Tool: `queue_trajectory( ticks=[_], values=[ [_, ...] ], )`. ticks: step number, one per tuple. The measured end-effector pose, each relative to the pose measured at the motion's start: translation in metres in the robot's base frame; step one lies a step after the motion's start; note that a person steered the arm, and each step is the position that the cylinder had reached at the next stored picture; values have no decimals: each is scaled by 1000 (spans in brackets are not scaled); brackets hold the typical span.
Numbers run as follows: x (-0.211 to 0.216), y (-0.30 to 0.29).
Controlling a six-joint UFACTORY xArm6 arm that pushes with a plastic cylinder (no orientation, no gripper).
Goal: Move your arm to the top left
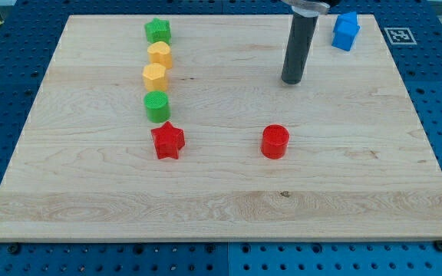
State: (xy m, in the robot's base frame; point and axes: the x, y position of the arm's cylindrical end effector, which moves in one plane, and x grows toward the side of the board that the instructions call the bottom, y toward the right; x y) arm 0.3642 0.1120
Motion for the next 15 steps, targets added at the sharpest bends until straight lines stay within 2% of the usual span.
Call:
queue_trajectory(
  ticks=[2,4,7,8,10,11,13,14,15],
  values=[
    [7,-9],
    [-1,-98],
    [-1,-99],
    [-13,-99],
    [-91,-106],
    [-122,-131],
    [-167,-231],
    [-166,-315],
    [-146,-369]
  ],
)
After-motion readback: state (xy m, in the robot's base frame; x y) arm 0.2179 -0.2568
